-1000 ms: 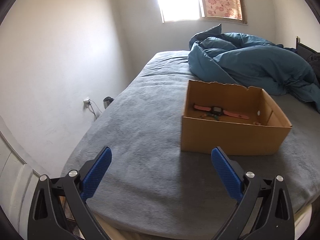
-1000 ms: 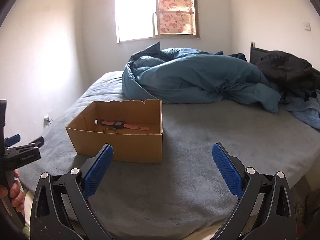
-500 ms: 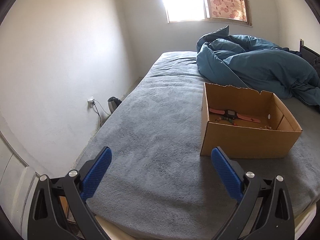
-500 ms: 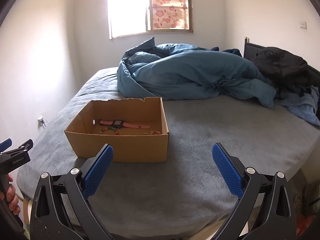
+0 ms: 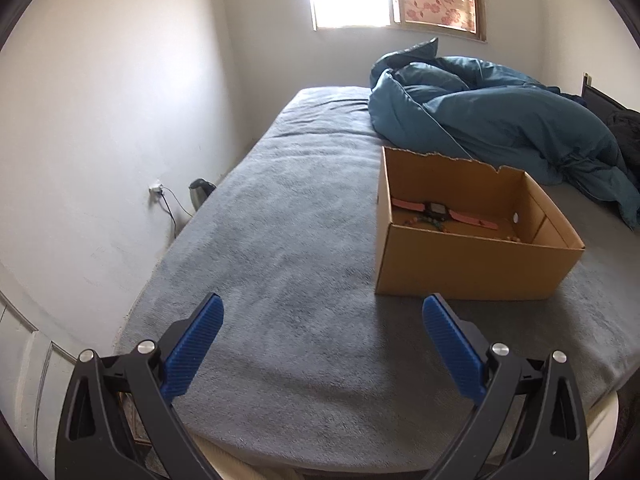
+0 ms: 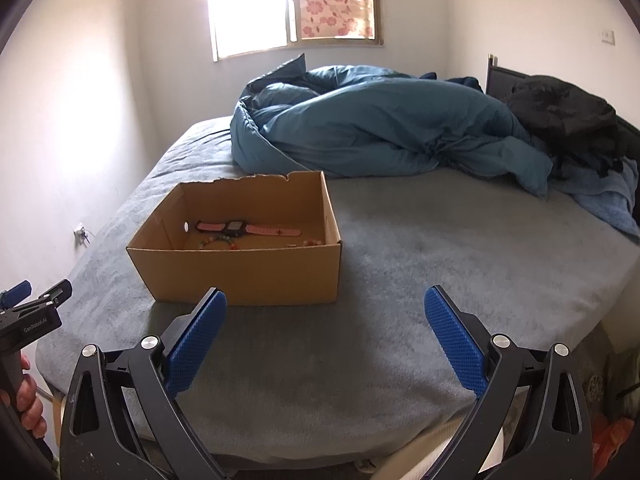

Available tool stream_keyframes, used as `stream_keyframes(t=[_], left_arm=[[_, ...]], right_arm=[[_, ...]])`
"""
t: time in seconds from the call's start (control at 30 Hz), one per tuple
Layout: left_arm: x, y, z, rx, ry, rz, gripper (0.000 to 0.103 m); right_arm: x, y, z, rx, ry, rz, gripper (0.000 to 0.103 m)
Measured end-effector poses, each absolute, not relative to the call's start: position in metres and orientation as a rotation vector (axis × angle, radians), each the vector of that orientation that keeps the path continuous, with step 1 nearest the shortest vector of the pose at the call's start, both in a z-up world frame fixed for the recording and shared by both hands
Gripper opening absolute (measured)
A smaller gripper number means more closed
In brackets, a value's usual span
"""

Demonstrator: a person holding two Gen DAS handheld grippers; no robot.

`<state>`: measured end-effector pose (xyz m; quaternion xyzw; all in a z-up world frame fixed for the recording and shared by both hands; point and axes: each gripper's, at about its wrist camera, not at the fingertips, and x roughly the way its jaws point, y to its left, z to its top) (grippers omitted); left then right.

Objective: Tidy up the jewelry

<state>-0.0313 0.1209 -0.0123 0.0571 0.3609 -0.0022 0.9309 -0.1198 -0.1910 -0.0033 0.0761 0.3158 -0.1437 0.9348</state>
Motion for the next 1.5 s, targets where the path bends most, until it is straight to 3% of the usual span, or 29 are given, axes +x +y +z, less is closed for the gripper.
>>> stream_keyframes(t=[1.5], left_arm=[[-0.029, 0.103, -0.006, 0.148, 0.756, -0.027, 0.098]], right_arm=[[-0.117, -0.196, -0.007, 0.151, 0.687, -0.291, 0.095]])
